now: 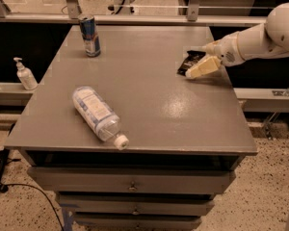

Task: Move rxbar chocolate near blue plastic bottle

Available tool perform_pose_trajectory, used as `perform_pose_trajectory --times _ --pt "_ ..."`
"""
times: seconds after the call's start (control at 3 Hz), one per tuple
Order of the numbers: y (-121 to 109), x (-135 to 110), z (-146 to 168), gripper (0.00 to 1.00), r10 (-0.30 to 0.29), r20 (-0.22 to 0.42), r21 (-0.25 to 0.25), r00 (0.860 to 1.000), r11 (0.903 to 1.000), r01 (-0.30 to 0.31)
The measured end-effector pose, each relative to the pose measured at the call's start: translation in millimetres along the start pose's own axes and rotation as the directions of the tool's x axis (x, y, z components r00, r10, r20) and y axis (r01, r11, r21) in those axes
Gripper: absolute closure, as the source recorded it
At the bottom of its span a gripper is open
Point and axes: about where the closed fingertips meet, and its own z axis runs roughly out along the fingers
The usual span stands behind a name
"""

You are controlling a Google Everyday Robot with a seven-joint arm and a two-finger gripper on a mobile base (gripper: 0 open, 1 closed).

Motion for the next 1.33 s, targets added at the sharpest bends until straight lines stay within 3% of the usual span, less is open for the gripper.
perform_pose_trajectory --times 1.0,1.33 --pt "11.3 -10.3 -5.9 0.88 0.037 0.029 -0.044 0.999 0.9984 -0.036" --pt "29.3 -18.2 -18.3 1.0 0.028 0.04 -0.097 0.999 0.995 -0.024"
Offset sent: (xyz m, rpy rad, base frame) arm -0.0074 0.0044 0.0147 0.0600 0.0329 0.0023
